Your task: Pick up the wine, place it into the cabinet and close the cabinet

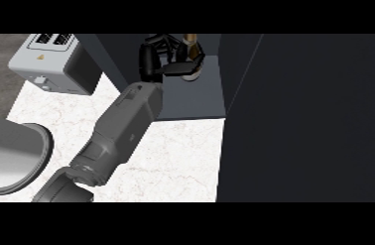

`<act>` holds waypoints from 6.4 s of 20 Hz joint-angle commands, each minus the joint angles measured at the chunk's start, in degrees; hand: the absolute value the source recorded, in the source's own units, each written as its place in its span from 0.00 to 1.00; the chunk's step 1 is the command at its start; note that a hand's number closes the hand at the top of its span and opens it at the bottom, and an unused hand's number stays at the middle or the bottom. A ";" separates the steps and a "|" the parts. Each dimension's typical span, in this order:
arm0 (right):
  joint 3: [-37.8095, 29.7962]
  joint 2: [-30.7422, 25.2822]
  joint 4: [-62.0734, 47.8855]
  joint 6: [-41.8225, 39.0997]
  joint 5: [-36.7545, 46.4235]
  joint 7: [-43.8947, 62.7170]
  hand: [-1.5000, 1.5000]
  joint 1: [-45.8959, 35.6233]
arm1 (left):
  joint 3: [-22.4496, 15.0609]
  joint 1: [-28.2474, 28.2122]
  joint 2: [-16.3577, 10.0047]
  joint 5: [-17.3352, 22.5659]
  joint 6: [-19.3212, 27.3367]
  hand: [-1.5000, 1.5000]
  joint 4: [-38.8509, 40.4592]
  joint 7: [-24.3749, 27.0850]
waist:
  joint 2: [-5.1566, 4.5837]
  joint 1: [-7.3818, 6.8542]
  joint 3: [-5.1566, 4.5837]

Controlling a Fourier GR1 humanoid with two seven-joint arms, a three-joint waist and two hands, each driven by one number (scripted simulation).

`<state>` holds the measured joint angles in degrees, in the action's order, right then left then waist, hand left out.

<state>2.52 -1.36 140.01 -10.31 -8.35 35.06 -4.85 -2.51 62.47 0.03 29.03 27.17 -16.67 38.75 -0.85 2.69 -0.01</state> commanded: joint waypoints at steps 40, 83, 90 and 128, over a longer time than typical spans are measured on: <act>3.74 1.11 2.77 -0.63 -0.82 -0.31 0.00 1.44 | 4.90 -0.02 -2.86 -3.15 -0.81 0.00 11.66 8.10 | -0.79 1.66 -0.09; 2.22 -1.05 2.87 3.14 -0.71 3.24 0.00 -2.68 | -20.96 -18.57 -0.03 16.59 -4.65 0.00 -13.73 7.12 | 1.02 -0.26 -0.02; 2.45 -0.55 5.23 4.17 -0.21 3.90 0.00 0.86 | -32.48 -30.07 -0.03 15.08 8.29 0.00 -34.02 4.19 | 1.19 -2.61 0.03; 6.07 -2.85 6.11 -4.75 -4.22 3.02 1.00 5.70 | -42.47 -70.13 -25.51 0.84 9.57 0.00 -95.61 -6.81 | 0.93 -2.72 0.00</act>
<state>8.06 -3.97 140.99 -15.06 -8.91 35.61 1.30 -46.53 -6.31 -23.38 29.46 39.50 -110.67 33.02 0.15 -0.03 0.02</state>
